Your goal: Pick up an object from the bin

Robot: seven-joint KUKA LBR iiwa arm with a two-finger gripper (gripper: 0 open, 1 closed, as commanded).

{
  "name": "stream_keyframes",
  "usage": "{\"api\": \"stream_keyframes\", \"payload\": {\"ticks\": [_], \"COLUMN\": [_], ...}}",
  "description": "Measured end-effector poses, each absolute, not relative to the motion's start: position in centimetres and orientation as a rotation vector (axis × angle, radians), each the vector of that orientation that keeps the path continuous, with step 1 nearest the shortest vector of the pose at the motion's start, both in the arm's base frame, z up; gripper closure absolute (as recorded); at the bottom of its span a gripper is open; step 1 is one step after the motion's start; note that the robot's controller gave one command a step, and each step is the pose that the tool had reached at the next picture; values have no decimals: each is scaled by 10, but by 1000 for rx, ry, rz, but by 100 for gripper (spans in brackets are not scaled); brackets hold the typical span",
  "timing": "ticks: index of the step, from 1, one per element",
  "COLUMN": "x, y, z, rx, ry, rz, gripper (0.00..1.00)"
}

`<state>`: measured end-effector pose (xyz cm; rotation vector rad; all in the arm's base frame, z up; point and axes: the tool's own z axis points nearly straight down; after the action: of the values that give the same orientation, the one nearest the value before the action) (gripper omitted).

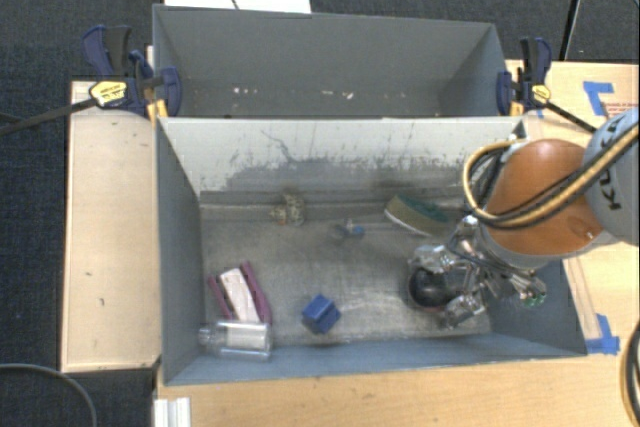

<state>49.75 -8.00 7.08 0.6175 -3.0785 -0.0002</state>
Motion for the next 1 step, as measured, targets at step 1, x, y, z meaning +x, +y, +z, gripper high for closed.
{"api": "stream_keyframes", "payload": {"ticks": [1], "x": [508], "y": [-83], "z": [179], "rx": [589], "ry": [-3095], "rz": [4], "gripper": [100]}}
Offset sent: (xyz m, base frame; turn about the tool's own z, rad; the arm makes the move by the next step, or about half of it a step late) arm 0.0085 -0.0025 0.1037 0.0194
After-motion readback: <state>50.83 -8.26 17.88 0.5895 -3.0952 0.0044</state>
